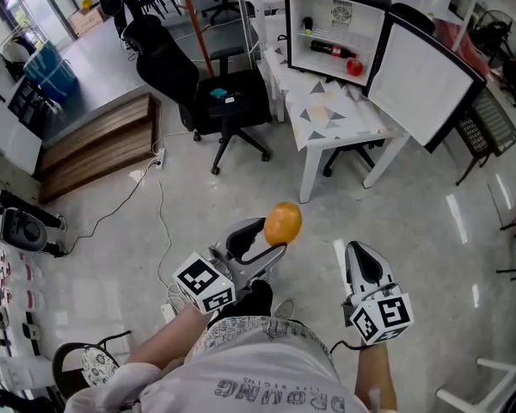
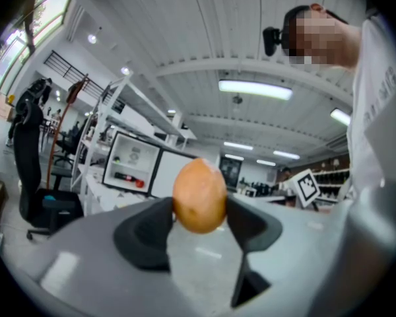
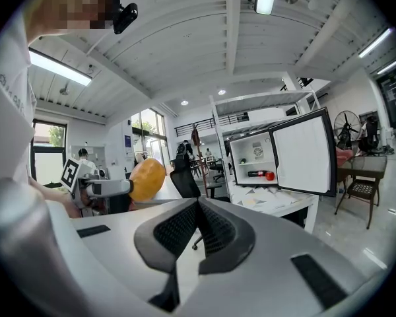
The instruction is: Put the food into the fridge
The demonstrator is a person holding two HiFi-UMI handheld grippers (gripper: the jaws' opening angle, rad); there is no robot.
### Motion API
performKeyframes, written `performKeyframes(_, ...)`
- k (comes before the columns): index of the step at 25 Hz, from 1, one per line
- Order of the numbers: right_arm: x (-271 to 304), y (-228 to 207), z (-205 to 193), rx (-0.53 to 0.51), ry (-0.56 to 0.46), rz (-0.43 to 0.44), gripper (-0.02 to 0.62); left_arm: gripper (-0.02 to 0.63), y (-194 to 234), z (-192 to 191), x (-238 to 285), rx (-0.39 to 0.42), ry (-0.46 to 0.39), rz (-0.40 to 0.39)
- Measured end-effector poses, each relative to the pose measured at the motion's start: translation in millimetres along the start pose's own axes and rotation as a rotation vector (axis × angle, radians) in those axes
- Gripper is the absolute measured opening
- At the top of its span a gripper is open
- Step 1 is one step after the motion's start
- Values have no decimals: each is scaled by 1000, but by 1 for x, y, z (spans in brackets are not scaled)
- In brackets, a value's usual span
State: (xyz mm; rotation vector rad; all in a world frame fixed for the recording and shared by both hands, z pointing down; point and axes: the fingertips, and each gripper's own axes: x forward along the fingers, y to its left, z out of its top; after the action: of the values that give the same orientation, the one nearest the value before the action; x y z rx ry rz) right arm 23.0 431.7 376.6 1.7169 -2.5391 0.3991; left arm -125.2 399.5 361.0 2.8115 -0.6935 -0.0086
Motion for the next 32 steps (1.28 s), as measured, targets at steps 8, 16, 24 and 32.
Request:
performKeyframes(8,28,-14,5,-12,12,5,2,262,26,-2,16,-15,2,10)
performKeyframes(16,75,-35,13,-15,26,2,3,262,70,5,45,-30,-5,4)
performKeyframes(24,130,-48,25,-10,31,-4,3,262,122,15,67,-37,2,-7)
performKeyframes(32,189,-58,38,-2,40,-20,3,262,179,31,87,-44,14,-23)
